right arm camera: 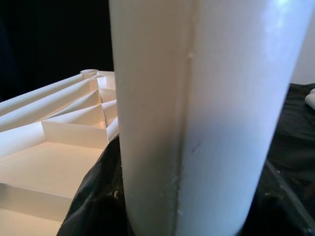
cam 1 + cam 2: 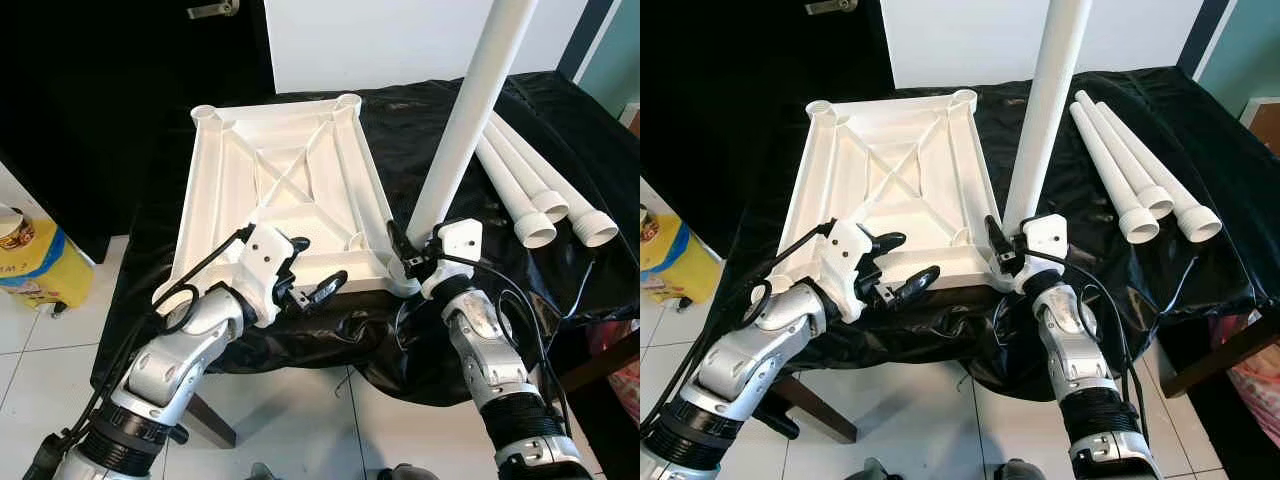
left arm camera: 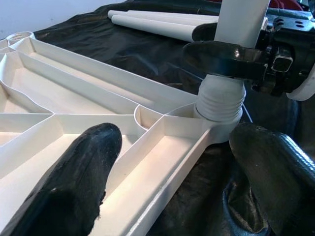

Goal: Building children table

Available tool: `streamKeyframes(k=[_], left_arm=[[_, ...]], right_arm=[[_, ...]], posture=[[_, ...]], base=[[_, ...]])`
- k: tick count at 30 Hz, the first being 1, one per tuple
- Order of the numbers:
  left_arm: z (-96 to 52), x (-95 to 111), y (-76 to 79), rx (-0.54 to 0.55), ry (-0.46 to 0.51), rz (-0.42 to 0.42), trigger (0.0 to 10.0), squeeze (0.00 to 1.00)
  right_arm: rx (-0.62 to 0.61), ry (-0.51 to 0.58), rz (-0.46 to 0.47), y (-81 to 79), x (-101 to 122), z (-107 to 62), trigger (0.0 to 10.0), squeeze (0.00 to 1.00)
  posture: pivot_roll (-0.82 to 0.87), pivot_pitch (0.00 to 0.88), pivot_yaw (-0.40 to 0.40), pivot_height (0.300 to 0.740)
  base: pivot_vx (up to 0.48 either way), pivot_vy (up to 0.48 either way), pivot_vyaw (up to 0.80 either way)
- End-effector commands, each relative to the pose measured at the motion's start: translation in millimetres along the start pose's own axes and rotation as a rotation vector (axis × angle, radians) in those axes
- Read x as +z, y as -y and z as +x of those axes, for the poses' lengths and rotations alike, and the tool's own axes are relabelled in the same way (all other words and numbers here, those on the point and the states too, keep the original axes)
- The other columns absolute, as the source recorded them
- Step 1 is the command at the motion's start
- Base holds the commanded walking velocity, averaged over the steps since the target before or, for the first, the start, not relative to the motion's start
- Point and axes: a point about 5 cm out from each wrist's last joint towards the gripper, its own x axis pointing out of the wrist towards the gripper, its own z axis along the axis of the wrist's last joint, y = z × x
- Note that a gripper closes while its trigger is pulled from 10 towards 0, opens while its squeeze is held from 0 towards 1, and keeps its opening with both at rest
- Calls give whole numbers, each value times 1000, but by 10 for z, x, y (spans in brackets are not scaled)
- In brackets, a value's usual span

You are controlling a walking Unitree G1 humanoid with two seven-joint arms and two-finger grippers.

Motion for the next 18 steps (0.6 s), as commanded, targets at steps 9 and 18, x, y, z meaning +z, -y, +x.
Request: streamKeyframes(k=[9, 18], left_arm=[[-14, 22, 89, -207, 6, 16, 10000, 0], [-14, 28, 81, -207, 5, 17, 10000, 0]], right_arm=[[-39, -165, 53, -37, -352, -192, 10000, 0], [-317, -179, 10, -139, -329, -147, 10000, 0]], posture=[[-32, 58, 43, 740], [-28, 58, 38, 740]], base=[[0, 0, 0], [0, 0, 0]])
